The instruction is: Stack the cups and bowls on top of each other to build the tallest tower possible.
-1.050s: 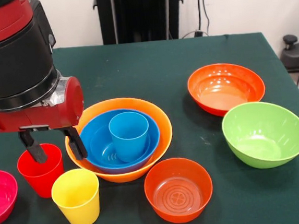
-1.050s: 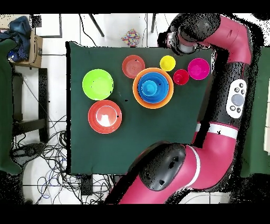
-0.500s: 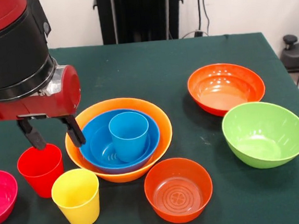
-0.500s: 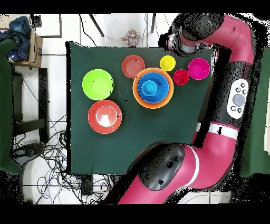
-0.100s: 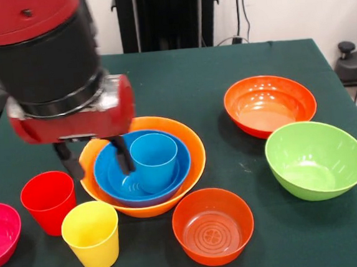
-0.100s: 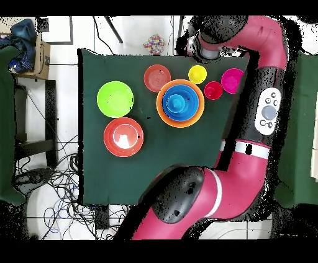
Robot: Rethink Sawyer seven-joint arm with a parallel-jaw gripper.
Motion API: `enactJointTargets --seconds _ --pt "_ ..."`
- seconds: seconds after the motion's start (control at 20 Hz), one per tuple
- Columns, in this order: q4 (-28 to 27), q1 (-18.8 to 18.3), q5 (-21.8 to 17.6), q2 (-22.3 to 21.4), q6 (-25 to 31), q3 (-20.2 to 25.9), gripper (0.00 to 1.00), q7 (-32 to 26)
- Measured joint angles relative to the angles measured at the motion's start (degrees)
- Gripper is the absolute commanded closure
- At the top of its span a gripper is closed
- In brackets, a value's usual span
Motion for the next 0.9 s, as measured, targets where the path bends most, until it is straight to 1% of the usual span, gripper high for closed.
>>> enactJointTargets --seconds 0.45,0.5,0.7,0.8,0.9 --pt "-3.5 4.51 -0.1 1.45 0.0 0.89 0.0 0.0" --pt "-4.88 5.62 -0.48 2.16 0.0 1.57 0.0 0.0" --pt "-6.72 6.93 -2.34 3.1 0.0 3.36 0.0 0.01" --pt "-8.27 8.0 -5.09 3.96 0.0 5.58 0.0 0.01" --pt "-8.7 8.27 -6.08 4.23 0.01 6.46 0.0 0.01"
